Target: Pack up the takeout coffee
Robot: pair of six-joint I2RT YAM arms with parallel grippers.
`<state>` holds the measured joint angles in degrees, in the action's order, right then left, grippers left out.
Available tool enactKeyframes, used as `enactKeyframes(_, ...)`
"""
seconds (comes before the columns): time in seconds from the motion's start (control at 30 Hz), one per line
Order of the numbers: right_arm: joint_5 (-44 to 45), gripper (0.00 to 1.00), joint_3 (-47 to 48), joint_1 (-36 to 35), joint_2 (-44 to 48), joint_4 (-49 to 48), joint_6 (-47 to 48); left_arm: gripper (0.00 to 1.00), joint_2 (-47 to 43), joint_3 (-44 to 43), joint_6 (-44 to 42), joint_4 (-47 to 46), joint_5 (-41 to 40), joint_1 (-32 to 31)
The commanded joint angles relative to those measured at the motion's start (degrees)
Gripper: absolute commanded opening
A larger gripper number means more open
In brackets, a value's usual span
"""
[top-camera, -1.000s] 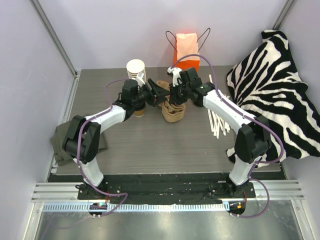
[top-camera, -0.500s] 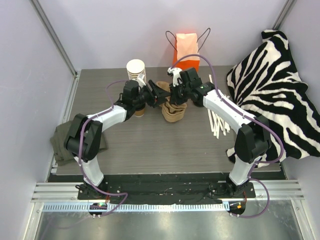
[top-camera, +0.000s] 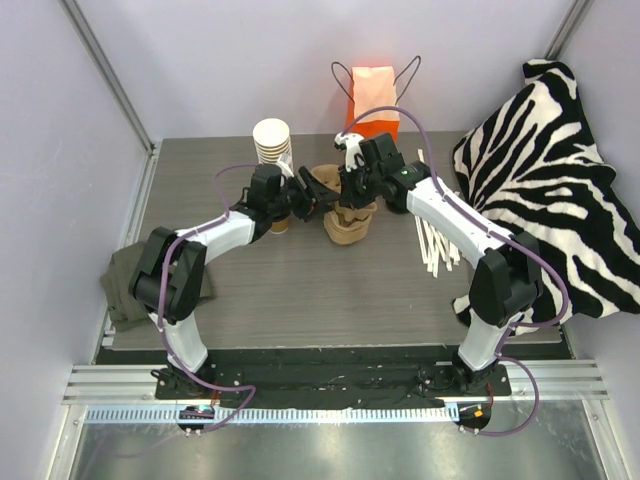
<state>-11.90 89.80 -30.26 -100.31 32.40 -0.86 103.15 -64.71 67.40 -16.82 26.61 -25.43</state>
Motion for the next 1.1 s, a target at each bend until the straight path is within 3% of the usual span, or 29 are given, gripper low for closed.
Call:
enactKeyframes(0.0,-0.4,0.01,4.33,-0.15,4.33,-1.2,0.6,0.59,-0.23,-1.47,-1.92,2.32,-1.83,0.29)
enactKeyframes(0.7,-1.02,0.01,4.77,-0.15,5.48,0.91,2.53,0.62,0.73,-3.67,-3.5,10.22,-5.16,1.61)
enactKeyframes(0.83,-3.03,0.01,4.6,-0.24,5.48,1.08,2.71,0.59,1.0,-4.2,-3.32,9.62,-4.64,1.7)
enactKeyframes(1.07,-6.9,0.01,2.57,-0.68,4.08,2.13,3.32,0.43,1.79,-5.43,-2.53,8.82,-3.85,1.7)
